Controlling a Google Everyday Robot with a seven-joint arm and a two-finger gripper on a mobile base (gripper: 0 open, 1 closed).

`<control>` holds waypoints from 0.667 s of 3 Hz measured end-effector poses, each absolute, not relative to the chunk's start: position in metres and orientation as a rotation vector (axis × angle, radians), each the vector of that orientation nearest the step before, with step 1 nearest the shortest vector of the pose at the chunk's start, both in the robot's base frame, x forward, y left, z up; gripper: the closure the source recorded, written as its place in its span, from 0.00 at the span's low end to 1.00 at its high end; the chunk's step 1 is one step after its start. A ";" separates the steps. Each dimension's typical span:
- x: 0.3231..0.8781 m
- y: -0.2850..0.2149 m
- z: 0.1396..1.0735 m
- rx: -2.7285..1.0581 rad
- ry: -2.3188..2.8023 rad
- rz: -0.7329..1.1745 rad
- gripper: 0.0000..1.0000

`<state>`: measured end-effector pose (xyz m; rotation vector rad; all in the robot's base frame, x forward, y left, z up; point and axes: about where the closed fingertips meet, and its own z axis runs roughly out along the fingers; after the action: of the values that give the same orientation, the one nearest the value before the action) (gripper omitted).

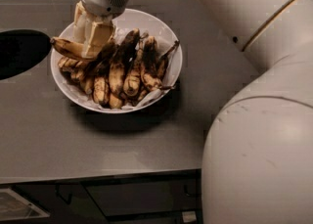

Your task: Pick banana from white bowl

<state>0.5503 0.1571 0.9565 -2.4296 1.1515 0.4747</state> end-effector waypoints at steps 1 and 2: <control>0.542 0.157 0.971 -2.435 1.158 0.417 1.00; 0.534 0.154 0.986 -2.437 1.175 0.356 1.00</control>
Offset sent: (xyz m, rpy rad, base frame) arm -0.0317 -0.0154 0.0476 -0.0877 -0.0979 -0.0441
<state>0.5336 0.1542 0.9863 -2.4373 1.1748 0.3562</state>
